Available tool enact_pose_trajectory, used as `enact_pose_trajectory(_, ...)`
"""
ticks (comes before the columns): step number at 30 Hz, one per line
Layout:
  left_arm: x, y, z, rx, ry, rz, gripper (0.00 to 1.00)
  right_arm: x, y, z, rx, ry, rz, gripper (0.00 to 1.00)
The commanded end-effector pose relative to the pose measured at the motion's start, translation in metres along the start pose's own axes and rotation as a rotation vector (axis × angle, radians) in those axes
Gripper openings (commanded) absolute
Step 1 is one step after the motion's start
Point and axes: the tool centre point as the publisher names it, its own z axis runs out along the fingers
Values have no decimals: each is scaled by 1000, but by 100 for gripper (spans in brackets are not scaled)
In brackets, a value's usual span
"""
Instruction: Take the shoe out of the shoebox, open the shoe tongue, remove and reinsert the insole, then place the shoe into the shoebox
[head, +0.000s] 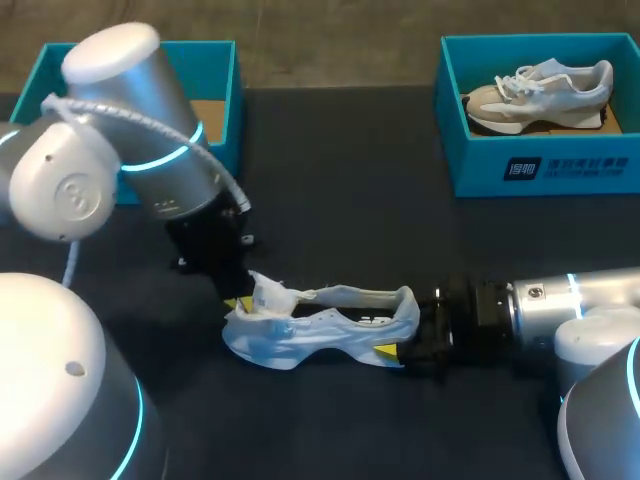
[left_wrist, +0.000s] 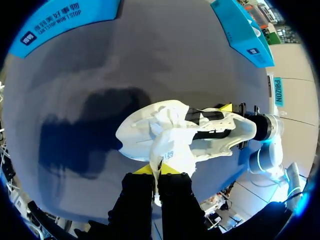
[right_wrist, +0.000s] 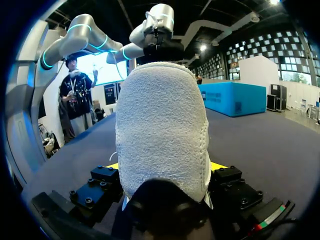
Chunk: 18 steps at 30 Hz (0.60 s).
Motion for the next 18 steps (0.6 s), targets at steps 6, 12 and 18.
enact_pose_trajectory(6,-21,1,13,-15,249,-14,0,0,0,1,5,-1,1,0)
enact_pose_trajectory(12,-22,1,10,-12,210,4,29,0,0,1,5,-1,1,0)
enact_pose_trajectory(18,-15,8,-4,29,165,54,100,0,0,1,5,-1,1,0)
